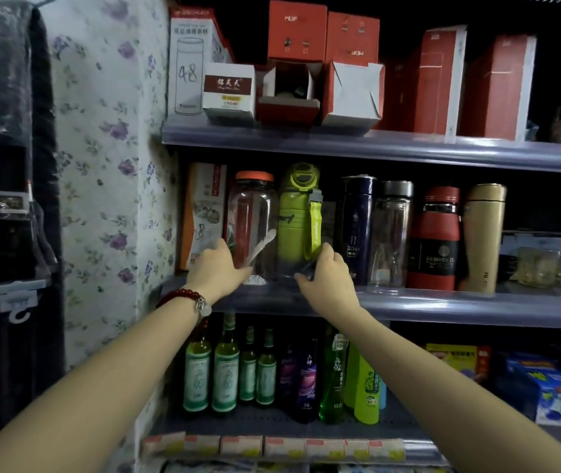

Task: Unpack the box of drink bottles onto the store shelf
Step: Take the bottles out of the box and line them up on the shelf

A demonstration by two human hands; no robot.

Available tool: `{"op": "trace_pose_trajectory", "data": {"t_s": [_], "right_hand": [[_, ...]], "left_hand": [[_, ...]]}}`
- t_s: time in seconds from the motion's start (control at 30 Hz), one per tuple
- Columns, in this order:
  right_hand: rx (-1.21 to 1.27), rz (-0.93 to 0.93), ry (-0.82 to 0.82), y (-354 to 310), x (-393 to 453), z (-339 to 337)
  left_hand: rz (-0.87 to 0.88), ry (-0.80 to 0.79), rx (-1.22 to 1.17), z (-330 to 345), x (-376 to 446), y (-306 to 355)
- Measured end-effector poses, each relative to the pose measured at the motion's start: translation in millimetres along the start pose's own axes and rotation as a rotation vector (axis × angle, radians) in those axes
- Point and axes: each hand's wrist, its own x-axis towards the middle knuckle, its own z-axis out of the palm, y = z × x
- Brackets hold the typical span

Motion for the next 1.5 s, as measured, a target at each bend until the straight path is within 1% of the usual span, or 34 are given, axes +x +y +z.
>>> {"op": "trace_pose_trajectory", "data": {"t_s": [0.17,0.33,0.43,0.57,0.7,0.77,0.83,0.9,0.97,1.0,1.1,1.2,1.27,1.33,1.4,1.5], "right_hand": [[0.093,0.119,0.031,-4.7,10.0,13.6],[0.173,0.200,0.066,-5.9,27.7,25.5],[0.173,0.218,0.066,-7.3,34.3,32.1],[0.143,0.241,0.100,-8.1,40.5,38.4],[0.203,0.273,0.064,-6.3,45.1,33.1],[0.258,0.273,0.032,-3.1,45.1,26.4],[0.272,0.260,-0.003,-0.4,44.8,21.2],[0.294,0.259,-0.018,-1.5,46.2,20.9],[0.334,0.275,0.007,-5.3,47.9,25.8],[0.341,0.285,0.035,-6.7,49.2,29.3],[0.333,0.317,0.084,-8.2,52.1,30.3],[0.374,0.337,0.022,-0.4,57.3,22.2],[0.397,0.331,-0.029,1.6,59.0,18.5],[0.432,0.313,-0.051,6.6,63.3,22.1],[0.476,0.307,-0.072,9.0,67.1,27.0],[0.456,0.325,-0.064,-4.7,59.1,25.7]], "left_hand": [[-0.006,-0.091,-0.046,8.7,16.6,-4.4],[-0.045,-0.202,-0.256,9.3,31.2,-6.2],[-0.078,-0.240,-0.307,9.3,37.1,-5.6],[-0.085,-0.205,-0.332,12.6,38.2,-6.0],[-0.103,-0.050,-0.182,27.6,32.0,-2.6],[-0.096,-0.020,-0.153,32.2,32.1,-4.0],[-0.077,-0.074,-0.227,30.8,36.3,-6.2],[-0.079,-0.162,-0.363,24.9,43.7,-8.0],[-0.087,-0.218,-0.479,19.4,49.2,-10.0],[-0.080,-0.220,-0.507,18.0,50.9,-10.9],[-0.061,-0.166,-0.489,17.7,46.0,-7.8],[-0.086,-0.076,-0.400,18.7,36.4,-2.3],[-0.091,-0.050,-0.356,17.9,32.5,-1.9],[-0.091,-0.071,-0.375,15.8,32.0,-4.1],[-0.080,-0.126,-0.413,12.5,32.8,-5.2],[-0.076,-0.164,-0.455,9.4,32.6,-5.1]]}}
